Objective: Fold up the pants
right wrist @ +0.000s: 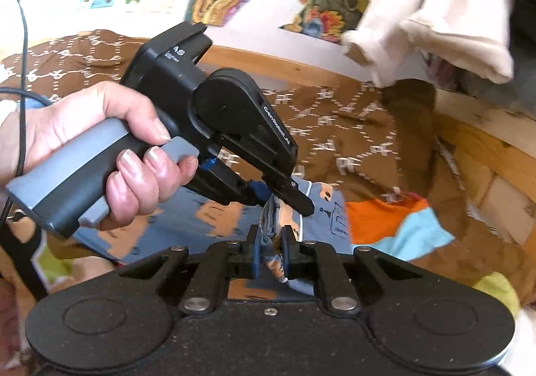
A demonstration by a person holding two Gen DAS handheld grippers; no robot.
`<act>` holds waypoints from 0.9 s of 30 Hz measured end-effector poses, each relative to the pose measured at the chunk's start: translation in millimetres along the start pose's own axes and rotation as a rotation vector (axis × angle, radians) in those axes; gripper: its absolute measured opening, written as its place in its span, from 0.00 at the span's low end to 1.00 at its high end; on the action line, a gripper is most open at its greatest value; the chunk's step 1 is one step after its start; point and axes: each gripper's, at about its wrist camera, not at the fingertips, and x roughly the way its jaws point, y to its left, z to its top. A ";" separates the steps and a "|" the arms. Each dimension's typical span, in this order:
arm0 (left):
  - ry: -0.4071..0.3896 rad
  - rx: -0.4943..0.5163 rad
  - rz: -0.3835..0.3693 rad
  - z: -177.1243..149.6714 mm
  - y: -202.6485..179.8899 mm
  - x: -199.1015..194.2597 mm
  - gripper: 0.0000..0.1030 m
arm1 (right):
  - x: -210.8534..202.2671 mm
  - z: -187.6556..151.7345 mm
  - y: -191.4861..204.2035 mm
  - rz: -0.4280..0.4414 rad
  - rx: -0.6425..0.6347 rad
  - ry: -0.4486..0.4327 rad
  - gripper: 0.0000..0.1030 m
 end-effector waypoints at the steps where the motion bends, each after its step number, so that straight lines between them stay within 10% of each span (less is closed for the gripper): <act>1: -0.001 0.006 0.015 -0.6 2.0 -4.3 0.13 | 0.2 1.0 4.8 0.015 -0.004 0.003 0.13; 27: -0.045 0.136 0.247 -1.1 77.1 -125.0 0.12 | 27.1 35.4 124.0 0.360 -0.072 0.078 0.13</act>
